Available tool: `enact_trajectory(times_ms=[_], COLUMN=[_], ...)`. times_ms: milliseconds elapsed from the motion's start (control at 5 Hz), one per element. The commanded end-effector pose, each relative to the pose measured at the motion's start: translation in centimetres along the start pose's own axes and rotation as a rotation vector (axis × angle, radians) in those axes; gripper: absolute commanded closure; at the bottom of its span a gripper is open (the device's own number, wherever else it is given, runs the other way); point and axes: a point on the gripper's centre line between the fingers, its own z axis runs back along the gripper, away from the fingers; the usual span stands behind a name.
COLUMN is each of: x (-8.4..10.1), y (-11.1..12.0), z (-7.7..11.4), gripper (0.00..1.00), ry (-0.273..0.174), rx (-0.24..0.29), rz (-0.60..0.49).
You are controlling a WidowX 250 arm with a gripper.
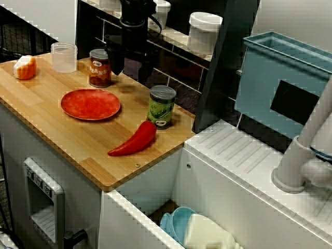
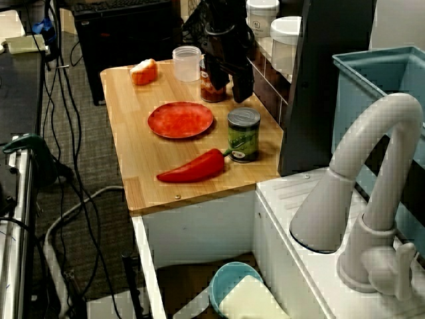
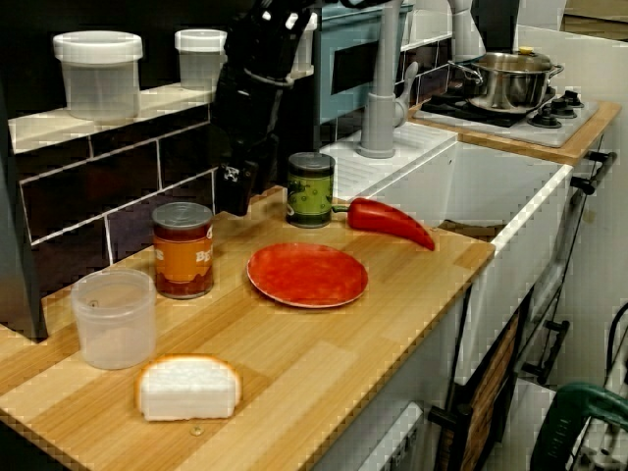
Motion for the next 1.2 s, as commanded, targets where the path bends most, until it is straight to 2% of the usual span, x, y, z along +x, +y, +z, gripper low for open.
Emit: enact_trajectory(times_ms=[0,200,400,600,1000], x=[-1.1,-1.4,-2.7,-4.3,-6.4], y=[0.0,0.1,-1.3,-2.8,-3.9], z=[2.5,2.9,3.0,3.8,4.4], gripper=[0.0,0.0,0.0,0.0,0.0], ry=[-0.002,0.005,0.069,0.082,0.172], rx=[-0.046,-0.085,-0.129,-0.147,-0.205], rz=[-0.023,-0.01,-0.051,-0.102,-0.118])
